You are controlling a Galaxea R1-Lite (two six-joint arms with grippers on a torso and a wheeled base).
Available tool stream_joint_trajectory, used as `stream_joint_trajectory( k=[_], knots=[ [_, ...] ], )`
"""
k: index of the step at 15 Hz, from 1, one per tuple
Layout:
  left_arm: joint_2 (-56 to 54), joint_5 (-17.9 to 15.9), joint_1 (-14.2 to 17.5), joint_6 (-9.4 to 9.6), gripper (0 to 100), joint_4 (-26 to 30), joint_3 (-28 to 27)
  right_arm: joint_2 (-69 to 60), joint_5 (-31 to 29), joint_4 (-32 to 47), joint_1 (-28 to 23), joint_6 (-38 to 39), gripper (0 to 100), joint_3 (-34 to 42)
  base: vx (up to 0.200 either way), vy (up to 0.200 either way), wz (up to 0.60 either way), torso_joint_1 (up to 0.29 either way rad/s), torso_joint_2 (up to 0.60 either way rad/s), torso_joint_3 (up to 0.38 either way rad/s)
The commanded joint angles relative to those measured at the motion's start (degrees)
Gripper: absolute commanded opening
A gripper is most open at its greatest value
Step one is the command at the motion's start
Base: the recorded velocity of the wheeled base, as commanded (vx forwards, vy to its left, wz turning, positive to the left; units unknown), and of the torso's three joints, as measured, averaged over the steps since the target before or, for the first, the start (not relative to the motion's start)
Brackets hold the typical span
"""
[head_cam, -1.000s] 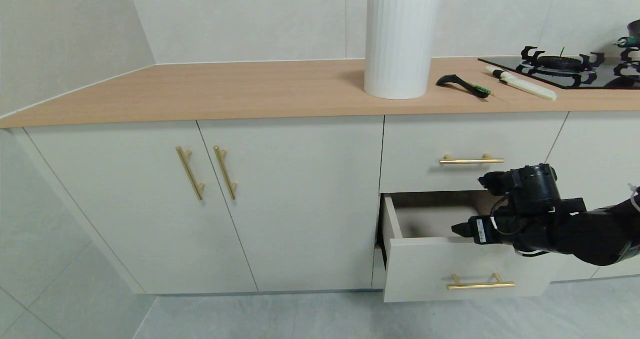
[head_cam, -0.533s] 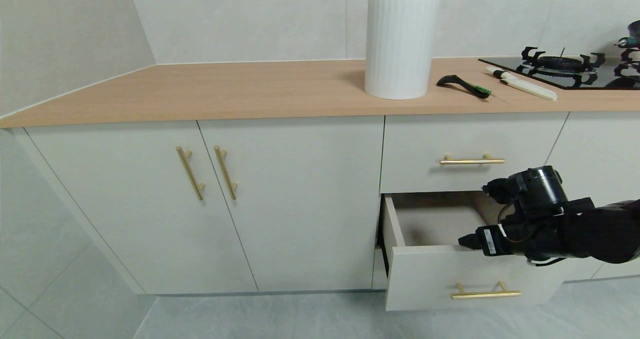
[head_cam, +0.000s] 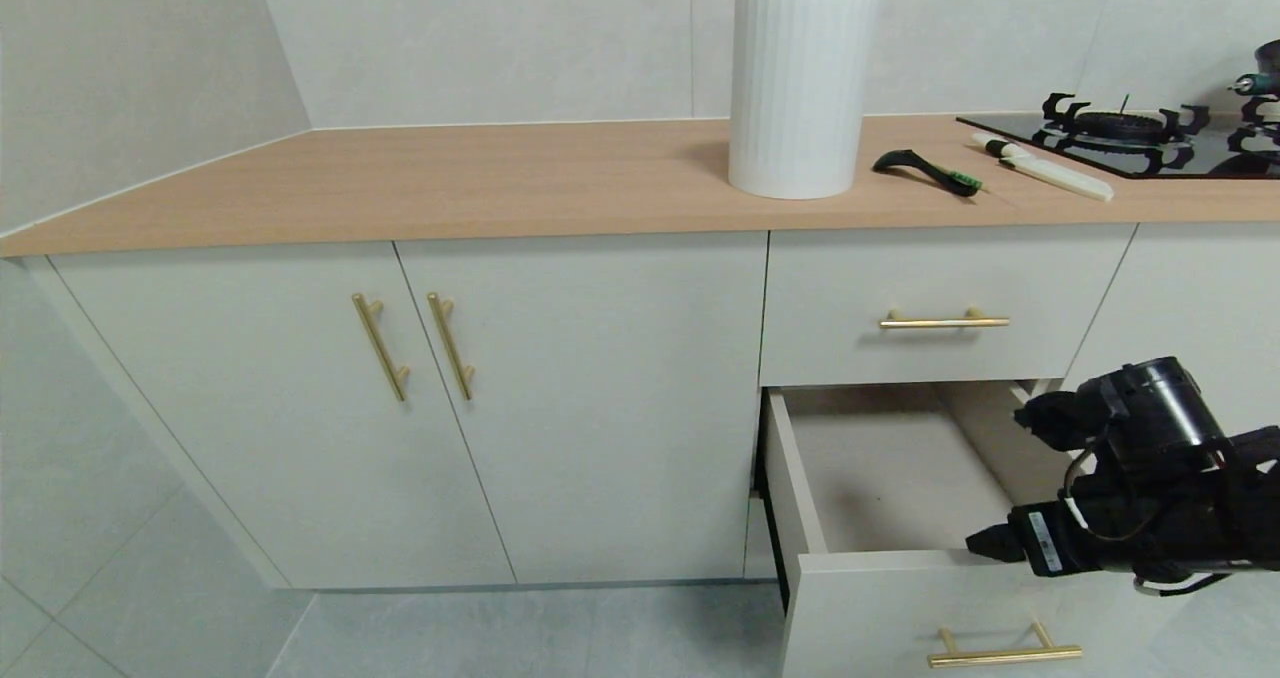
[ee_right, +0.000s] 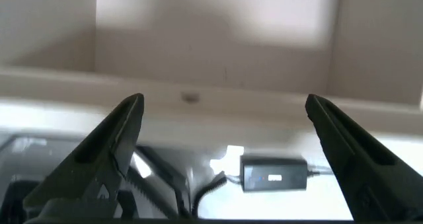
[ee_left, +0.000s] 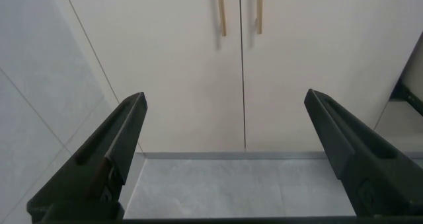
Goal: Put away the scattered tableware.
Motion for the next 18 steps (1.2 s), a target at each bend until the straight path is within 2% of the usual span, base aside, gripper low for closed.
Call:
stream_joint_trajectory(
  k=[1, 4, 7, 11, 13, 15, 18],
  knots=[
    [0.0, 0.02, 0.01, 0.0, 100, -0.01, 0.0, -6.69, -0.04, -0.01, 1.43, 0.04, 100, 5.72, 0.0, 0.0, 0.0, 0.0, 0.0, 0.0],
    [0.0, 0.02, 0.01, 0.0, 100, -0.01, 0.0, -14.78, -0.31, 0.07, 3.89, 0.04, 100, 12.66, 0.0, 0.0, 0.0, 0.0, 0.0, 0.0],
    [0.0, 0.02, 0.01, 0.0, 100, -0.01, 0.0, -19.43, -0.31, -0.1, 4.33, 0.47, 100, 10.81, 0.0, 0.0, 0.0, 0.0, 0.0, 0.0],
    [0.0, 0.02, 0.01, 0.0, 100, -0.01, 0.0, -6.16, -0.22, -0.81, 3.98, 1.53, 100, 2.02, 0.0, 0.0, 0.0, 0.0, 0.0, 0.0],
    [0.0, 0.02, 0.01, 0.0, 100, -0.01, 0.0, 0.43, -0.31, -3.79, 3.98, 2.76, 100, -0.61, 0.0, 0.0, 0.0, 0.0, 0.0, 0.0],
    [0.0, 0.02, 0.01, 0.0, 100, -0.01, 0.0, 6.58, -0.48, -9.16, 3.98, 2.85, 100, -1.67, 0.0, 0.0, 0.0, 0.0, 0.0, 0.0],
    [0.0, 0.02, 0.01, 0.0, 100, -0.01, 0.0, 9.04, -0.92, -10.74, 3.89, 3.11, 100, -1.58, 0.0, 0.0, 0.0, 0.0, 0.0, 0.0]
  ],
)
